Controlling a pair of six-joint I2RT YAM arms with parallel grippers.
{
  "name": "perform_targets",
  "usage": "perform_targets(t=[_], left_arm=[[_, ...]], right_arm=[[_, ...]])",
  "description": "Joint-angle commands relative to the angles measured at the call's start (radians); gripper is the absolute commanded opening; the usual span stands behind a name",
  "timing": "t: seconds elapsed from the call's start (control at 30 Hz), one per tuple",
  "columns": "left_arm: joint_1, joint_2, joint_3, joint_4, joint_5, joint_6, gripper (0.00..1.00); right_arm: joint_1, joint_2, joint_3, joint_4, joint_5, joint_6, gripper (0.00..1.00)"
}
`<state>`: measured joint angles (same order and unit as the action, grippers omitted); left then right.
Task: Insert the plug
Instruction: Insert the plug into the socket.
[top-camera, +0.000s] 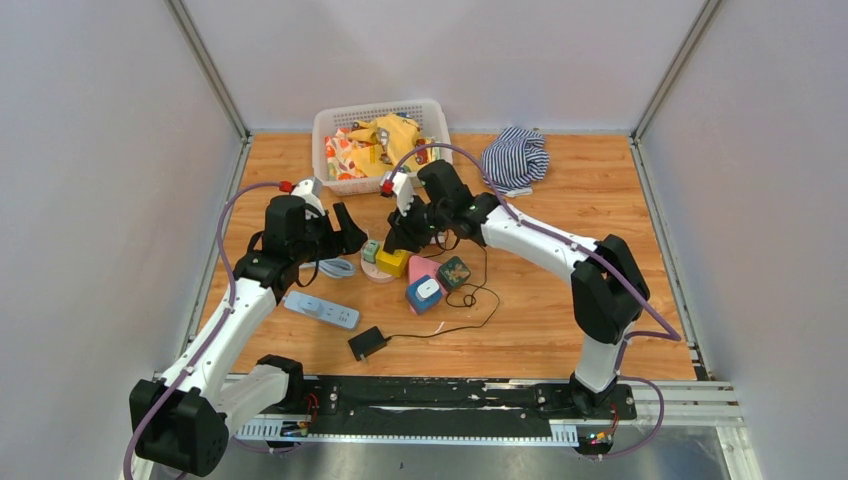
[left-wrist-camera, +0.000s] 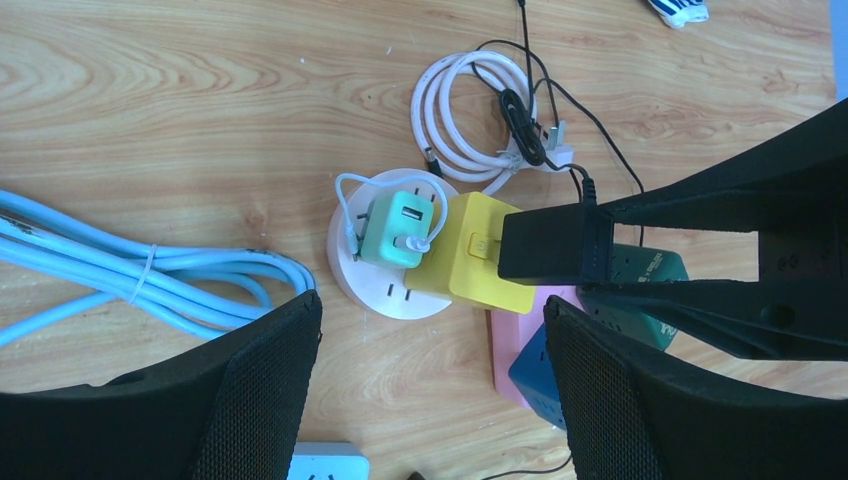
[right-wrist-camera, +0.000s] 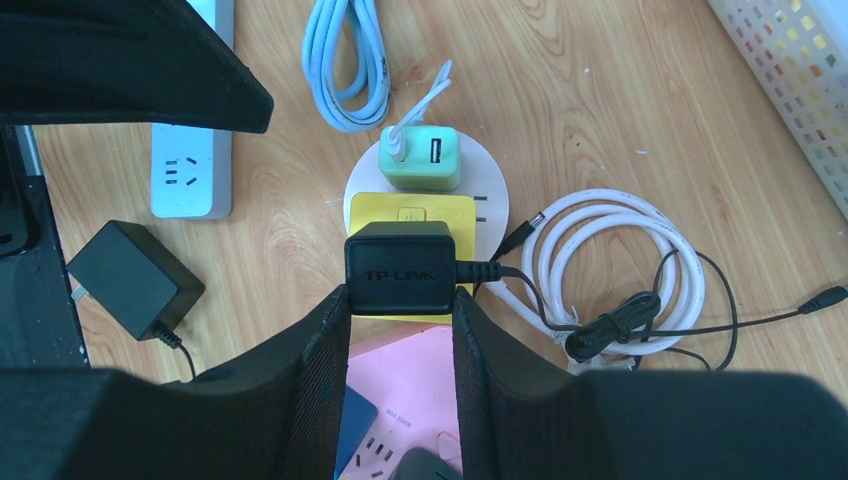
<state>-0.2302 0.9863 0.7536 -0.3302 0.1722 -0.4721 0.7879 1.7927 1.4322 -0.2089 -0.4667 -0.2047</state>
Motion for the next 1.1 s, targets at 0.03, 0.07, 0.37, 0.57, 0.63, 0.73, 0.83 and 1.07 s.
perform_targets(t=[0.03, 0.07, 0.37, 0.57, 0.63, 0.73, 0.83, 1.07], left_arm=[[0.008, -0.003, 0.001, 0.019, 0.016, 0.003, 0.83], [0.008, -0.005, 0.001, 0.019, 0.018, 0.003, 0.83], [0.008, -0.001, -0.004, 0.034, 0.039, -0.003, 0.82], [0.008, 0.008, -0.010, 0.045, 0.058, -0.006, 0.81], [0.008, 0.012, -0.010, 0.053, 0.071, -0.008, 0.79], [0.008, 0.017, -0.011, 0.065, 0.088, -0.012, 0.78], [0.008, 0.023, -0.014, 0.080, 0.109, -0.021, 0.76], [0.008, 0.061, -0.014, 0.129, 0.200, -0.048, 0.71]], right_arm=[[0.014, 0.027, 0.064, -0.105, -0.010, -0.019, 0.00], [0.014, 0.031, 0.074, -0.116, -0.009, -0.020, 0.00], [0.014, 0.054, 0.114, -0.173, -0.006, -0.022, 0.00], [0.016, 0.074, 0.126, -0.192, 0.004, -0.034, 0.00], [0.016, 0.071, 0.130, -0.200, 0.008, -0.037, 0.00], [0.016, 0.060, 0.131, -0.202, 0.017, -0.039, 0.00], [0.016, 0.051, 0.135, -0.209, 0.020, -0.039, 0.00], [0.020, 0.050, 0.149, -0.222, 0.020, -0.038, 0.00]])
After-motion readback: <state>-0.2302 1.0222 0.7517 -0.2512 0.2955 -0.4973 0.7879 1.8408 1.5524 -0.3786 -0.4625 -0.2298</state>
